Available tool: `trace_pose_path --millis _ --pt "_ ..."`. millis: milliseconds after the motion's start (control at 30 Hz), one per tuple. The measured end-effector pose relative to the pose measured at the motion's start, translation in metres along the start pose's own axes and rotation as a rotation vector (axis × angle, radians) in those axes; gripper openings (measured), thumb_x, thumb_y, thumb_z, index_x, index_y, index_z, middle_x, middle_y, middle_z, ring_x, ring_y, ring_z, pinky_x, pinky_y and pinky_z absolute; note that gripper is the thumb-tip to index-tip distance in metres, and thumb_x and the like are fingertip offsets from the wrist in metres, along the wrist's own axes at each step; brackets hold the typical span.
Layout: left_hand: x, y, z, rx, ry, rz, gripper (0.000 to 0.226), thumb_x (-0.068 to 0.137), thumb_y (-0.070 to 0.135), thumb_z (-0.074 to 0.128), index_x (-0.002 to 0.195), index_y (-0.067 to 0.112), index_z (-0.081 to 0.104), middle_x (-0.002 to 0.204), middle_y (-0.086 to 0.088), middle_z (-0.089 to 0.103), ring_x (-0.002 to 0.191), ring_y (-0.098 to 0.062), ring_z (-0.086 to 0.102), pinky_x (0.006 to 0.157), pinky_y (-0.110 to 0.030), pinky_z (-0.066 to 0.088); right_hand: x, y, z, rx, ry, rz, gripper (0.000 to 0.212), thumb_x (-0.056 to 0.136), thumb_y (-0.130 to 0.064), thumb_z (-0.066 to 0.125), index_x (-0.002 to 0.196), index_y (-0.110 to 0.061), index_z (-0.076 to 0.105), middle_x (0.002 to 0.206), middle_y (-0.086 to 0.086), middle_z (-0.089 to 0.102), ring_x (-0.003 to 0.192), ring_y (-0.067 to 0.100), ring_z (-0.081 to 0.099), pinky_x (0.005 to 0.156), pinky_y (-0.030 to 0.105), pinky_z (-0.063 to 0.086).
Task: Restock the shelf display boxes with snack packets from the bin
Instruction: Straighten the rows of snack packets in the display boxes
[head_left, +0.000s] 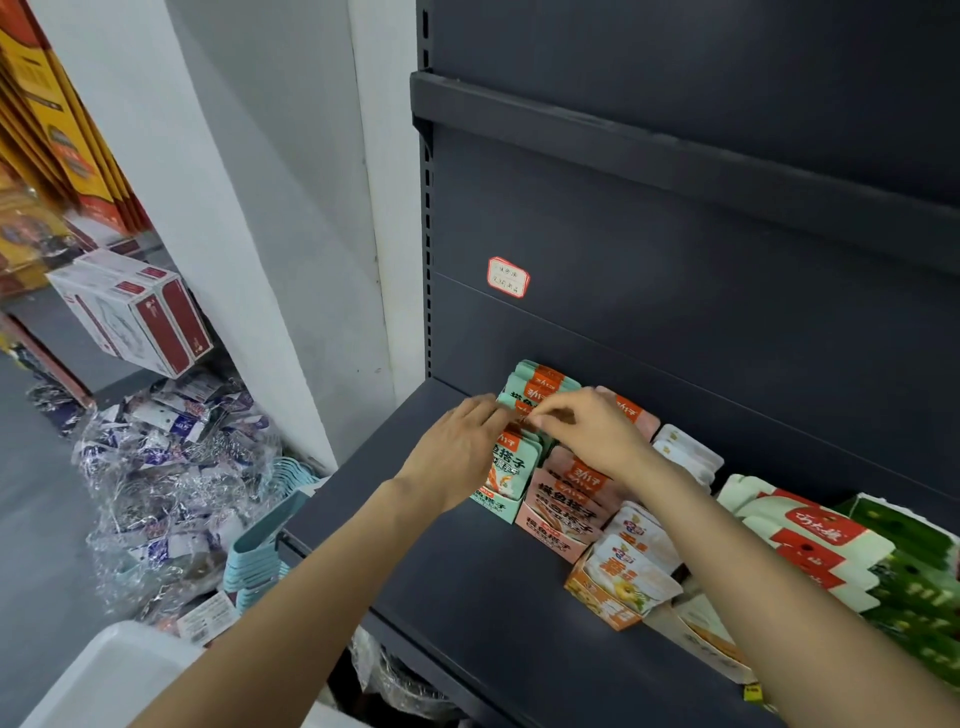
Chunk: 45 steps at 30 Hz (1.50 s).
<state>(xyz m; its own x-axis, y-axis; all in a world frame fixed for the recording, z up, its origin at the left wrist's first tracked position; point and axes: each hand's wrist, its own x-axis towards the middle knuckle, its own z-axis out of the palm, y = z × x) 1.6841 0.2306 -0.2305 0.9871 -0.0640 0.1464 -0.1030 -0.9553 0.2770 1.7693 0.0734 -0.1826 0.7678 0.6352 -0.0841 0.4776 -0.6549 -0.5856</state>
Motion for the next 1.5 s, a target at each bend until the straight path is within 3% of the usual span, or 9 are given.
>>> trace_pose_path --millis 133,267,500,733,900,1100,1233,1367,1500 --pt "-0.011 -0.007 -0.004 -0.066 -0.013 0.008 0.038 0.099 0.034 0.04 0.136 0.024 0.042 0.136 0.005 0.045 0.122 -0.013 0.039 0.099 -0.025 0.039 0.0 0.008 -0.004 -0.05 0.263 0.054 0.021 0.093 -0.012 0.056 0.112 -0.014 0.066 0.114 0.002 0.065 0.105 0.014 0.061 0.085 0.02 0.046" --pt "-0.019 -0.015 -0.006 -0.096 -0.052 0.016 0.036 0.097 0.039 0.043 0.13 0.028 0.049 0.13 0.007 0.05 0.115 -0.01 0.044 0.093 -0.023 0.043 0.0 0.008 0.002 -0.145 0.272 0.028 0.023 0.093 -0.011 0.056 0.113 -0.015 0.065 0.122 0.002 0.055 0.111 0.015 0.055 0.085 0.022 0.047" --pt "-0.007 -0.018 -0.012 -0.077 -0.056 -0.021 0.034 0.094 0.04 0.047 0.126 0.029 0.053 0.125 0.008 0.056 0.111 -0.011 0.049 0.091 -0.027 0.047 0.006 0.007 0.01 -0.299 0.218 0.081 0.03 0.09 -0.021 0.062 0.12 -0.02 0.061 0.129 -0.004 0.041 0.115 0.012 0.05 0.071 0.017 0.042" --pt "-0.007 -0.021 -0.016 -0.11 -0.095 -0.024 0.032 0.094 0.039 0.049 0.123 0.028 0.056 0.125 0.008 0.057 0.108 -0.011 0.051 0.088 -0.026 0.048 0.016 0.007 0.017 -0.322 0.189 0.137 0.028 0.084 -0.025 0.069 0.108 -0.013 0.067 0.129 0.0 0.034 0.115 0.017 0.047 0.081 0.025 0.047" --pt "-0.007 -0.018 -0.014 -0.117 -0.085 -0.02 0.032 0.094 0.039 0.048 0.123 0.029 0.055 0.125 0.008 0.057 0.106 -0.011 0.05 0.083 -0.026 0.049 0.02 0.007 0.024 -0.328 0.222 0.166 0.009 0.084 -0.019 0.069 0.088 -0.01 0.068 0.128 0.0 0.034 0.113 0.019 0.049 0.073 0.024 0.048" --pt "-0.008 -0.02 -0.019 -0.137 -0.083 -0.028 0.032 0.094 0.038 0.049 0.125 0.029 0.054 0.126 0.008 0.055 0.109 -0.009 0.049 0.084 -0.023 0.047 0.016 0.008 0.019 -0.275 0.149 0.143 0.005 0.088 -0.016 0.065 0.086 -0.012 0.068 0.137 0.001 0.031 0.116 0.019 0.05 0.07 0.022 0.043" --pt "-0.009 -0.018 -0.022 -0.15 -0.065 -0.017 0.031 0.094 0.038 0.05 0.123 0.029 0.056 0.124 0.008 0.056 0.106 -0.008 0.048 0.082 -0.021 0.045 0.013 0.01 0.015 -0.272 0.17 0.118 0.006 0.09 -0.018 0.061 0.086 -0.014 0.063 0.135 0.0 0.036 0.113 0.018 0.052 0.073 0.024 0.045" --pt "-0.012 -0.018 -0.023 -0.118 -0.045 -0.009 0.033 0.093 0.04 0.05 0.123 0.029 0.056 0.123 0.009 0.057 0.107 -0.008 0.049 0.084 -0.02 0.043 0.009 0.011 0.011 -0.247 0.317 0.037 0.007 0.092 -0.019 0.056 0.09 -0.012 0.059 0.118 0.001 0.054 0.103 0.017 0.056 0.078 0.028 0.048" --pt "-0.009 -0.015 -0.019 -0.103 -0.077 -0.02 0.034 0.094 0.041 0.049 0.126 0.03 0.053 0.124 0.008 0.056 0.108 -0.009 0.049 0.087 -0.024 0.047 0.006 0.016 0.013 -0.271 0.294 0.004 0.007 0.092 -0.019 0.058 0.089 -0.013 0.058 0.121 -0.002 0.049 0.113 0.013 0.047 0.085 0.021 0.04"
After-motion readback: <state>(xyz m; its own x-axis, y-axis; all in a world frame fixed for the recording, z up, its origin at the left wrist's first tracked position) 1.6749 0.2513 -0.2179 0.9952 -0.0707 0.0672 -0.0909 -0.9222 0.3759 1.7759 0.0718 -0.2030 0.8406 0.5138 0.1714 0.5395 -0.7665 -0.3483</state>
